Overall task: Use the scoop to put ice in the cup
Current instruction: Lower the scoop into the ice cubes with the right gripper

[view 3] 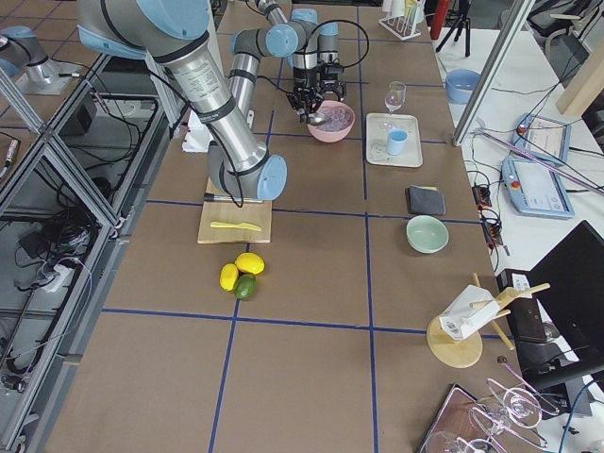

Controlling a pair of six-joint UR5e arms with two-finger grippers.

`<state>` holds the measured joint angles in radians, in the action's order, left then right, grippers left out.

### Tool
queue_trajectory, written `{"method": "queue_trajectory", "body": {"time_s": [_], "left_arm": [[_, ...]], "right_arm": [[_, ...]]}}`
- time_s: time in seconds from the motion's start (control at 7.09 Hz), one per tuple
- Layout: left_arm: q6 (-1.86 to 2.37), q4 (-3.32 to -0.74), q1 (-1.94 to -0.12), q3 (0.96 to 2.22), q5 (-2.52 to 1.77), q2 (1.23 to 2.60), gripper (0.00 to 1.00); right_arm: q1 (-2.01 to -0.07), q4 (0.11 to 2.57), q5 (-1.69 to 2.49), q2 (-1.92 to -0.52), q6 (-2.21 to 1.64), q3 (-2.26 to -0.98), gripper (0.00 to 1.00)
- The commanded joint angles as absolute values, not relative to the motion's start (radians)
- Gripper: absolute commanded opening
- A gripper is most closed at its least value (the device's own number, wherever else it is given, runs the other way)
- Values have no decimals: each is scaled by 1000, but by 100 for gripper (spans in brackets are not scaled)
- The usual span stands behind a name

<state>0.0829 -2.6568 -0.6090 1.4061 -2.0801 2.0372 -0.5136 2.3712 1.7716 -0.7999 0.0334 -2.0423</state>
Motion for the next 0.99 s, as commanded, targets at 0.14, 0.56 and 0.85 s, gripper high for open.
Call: {"method": "queue_trajectory", "body": {"time_s": [0.14, 0.56, 0.85], "left_arm": [[83, -2657, -607, 1407, -2080, 2040, 100], [83, -2657, -601, 1405, -2080, 2040, 100], [83, -2669, -601, 1404, -2080, 2037, 100]], "right_arm": [[-520, 2464, 1761, -734, 73, -1990, 0], [-520, 2505, 1738, -665, 95, -1890, 0], [-518, 2505, 1738, -647, 97, -1850, 0]]}}
